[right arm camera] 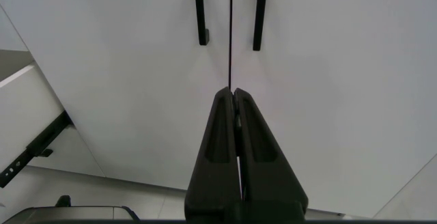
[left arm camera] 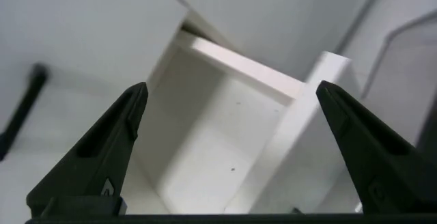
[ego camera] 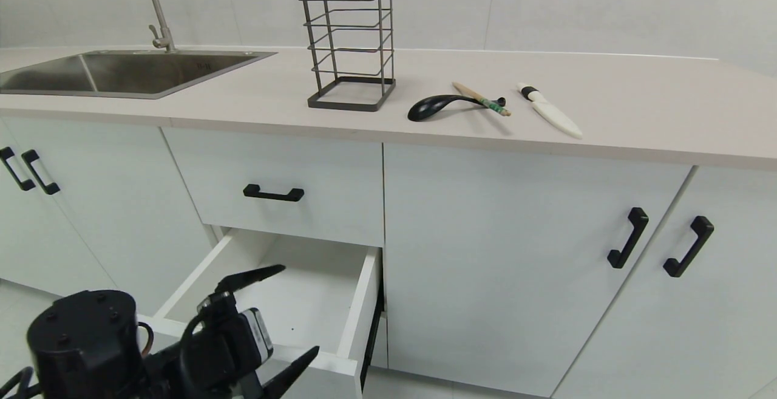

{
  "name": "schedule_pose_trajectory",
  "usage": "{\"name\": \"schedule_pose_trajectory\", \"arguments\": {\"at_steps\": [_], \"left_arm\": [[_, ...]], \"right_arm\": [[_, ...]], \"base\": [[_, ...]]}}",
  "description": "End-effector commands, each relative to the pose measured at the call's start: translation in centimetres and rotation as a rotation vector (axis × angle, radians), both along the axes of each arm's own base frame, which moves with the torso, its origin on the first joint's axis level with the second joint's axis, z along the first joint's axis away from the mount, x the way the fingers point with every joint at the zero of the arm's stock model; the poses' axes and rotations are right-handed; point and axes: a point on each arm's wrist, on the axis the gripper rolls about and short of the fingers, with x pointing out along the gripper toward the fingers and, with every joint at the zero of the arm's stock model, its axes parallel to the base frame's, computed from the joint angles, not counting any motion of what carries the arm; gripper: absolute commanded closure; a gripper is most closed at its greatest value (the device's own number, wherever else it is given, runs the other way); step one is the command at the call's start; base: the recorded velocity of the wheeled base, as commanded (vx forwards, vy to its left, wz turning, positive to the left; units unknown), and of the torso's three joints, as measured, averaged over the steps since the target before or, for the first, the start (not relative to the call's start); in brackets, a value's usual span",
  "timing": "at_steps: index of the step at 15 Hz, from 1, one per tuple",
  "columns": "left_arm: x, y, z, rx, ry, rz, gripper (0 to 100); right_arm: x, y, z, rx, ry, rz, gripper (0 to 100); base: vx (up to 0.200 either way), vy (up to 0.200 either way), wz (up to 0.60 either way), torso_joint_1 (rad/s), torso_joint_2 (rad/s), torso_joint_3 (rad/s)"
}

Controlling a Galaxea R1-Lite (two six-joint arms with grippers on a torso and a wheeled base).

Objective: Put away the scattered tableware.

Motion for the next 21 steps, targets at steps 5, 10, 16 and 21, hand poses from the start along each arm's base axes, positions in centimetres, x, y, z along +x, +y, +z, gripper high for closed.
{"name": "schedule_pose_trajectory", "arguments": {"at_steps": [5, 10, 16, 21], "left_arm": [[1.8, 3.7, 6.0, -0.469, 0.070, 0.435, 0], [-2.8, 8.2, 7.5, -0.640, 0.002, 0.426, 0], [-11.8, 9.4, 8.9, -0.726, -0.268, 0.318, 0], [-17.0, 9.8, 4.7, -0.741, -0.248, 0.388, 0]], "right_arm": [[0.0, 0.0, 0.0, 0.000, 0.001, 0.000, 100], [0.0, 0.0, 0.0, 0.000, 0.001, 0.000, 100], [0.0, 0.0, 0.0, 0.000, 0.001, 0.000, 100], [0.0, 0.0, 0.0, 0.000, 0.001, 0.000, 100]], "base": [[0.000, 0.000, 0.00, 0.000, 0.00, 0.000], [0.000, 0.000, 0.00, 0.000, 0.00, 0.000], [0.000, 0.000, 0.00, 0.000, 0.00, 0.000], [0.000, 0.000, 0.00, 0.000, 0.00, 0.000]]}}
